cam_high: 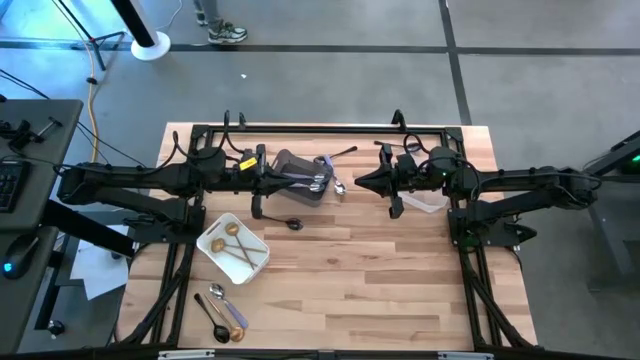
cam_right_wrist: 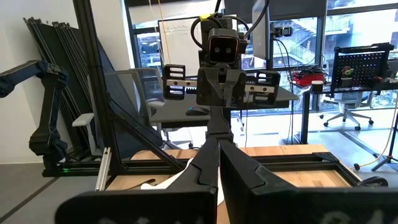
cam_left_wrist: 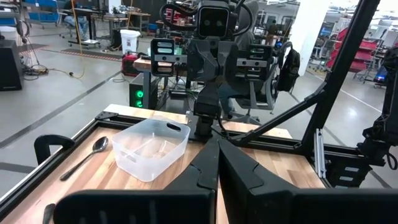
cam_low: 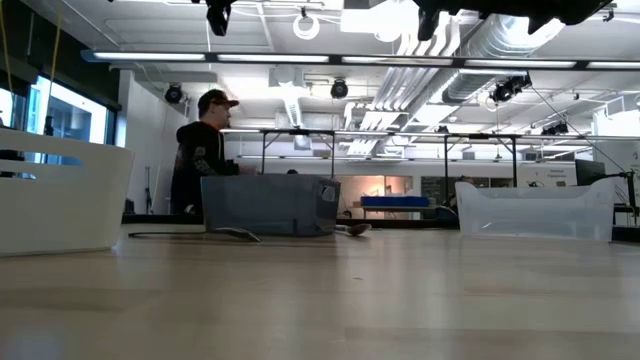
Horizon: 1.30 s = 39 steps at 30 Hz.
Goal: Sort silverware by color (type)
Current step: Put the gold spoon into the white bin
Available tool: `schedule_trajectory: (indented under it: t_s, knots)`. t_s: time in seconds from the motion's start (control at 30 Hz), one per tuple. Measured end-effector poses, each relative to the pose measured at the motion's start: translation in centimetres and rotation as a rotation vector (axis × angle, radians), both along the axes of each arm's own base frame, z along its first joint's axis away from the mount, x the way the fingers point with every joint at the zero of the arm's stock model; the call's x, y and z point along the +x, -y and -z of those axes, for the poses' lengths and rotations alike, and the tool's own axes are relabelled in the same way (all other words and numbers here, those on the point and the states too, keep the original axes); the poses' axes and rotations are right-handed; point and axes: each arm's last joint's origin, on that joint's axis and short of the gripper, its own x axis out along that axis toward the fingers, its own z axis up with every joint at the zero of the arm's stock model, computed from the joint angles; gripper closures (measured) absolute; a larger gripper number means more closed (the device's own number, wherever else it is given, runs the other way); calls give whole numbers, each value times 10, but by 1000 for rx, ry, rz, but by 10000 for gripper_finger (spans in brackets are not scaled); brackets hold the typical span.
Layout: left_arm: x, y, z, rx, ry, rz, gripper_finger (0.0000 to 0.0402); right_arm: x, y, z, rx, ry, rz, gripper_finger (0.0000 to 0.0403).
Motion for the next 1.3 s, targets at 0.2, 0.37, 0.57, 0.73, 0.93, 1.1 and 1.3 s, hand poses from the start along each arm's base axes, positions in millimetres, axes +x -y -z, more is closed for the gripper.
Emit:
schedule_trajectory:
  t_s: [0.2, 0.37, 0.57, 0.73, 0.93, 1.1, 1.3]
  knots:
    - [0, 0, 0, -80, 4, -4, 402, 0, 0, 0, 0, 0, 0, 402]
    - [0, 12, 1, -98, -50, 102, 402, 0, 0, 0, 0, 0, 0, 402]
    - [-11, 57, -14, 4, -378, 174, 402, 0, 0, 0, 0, 0, 2, 402]
    - [-26, 100, -25, 26, -631, 263, 401, 0, 0, 0, 0, 0, 2, 402]
    - [-39, 152, -1, 10, -878, 360, 402, 0, 0, 2, 2, -16, 2, 402]
    - [-44, 193, 27, 55, -1021, 394, 400, 0, 1, 6, 8, -60, 4, 402]
    - [-51, 237, 69, 143, -1170, 408, 375, 1, 1, 10, 15, -105, 15, 402]
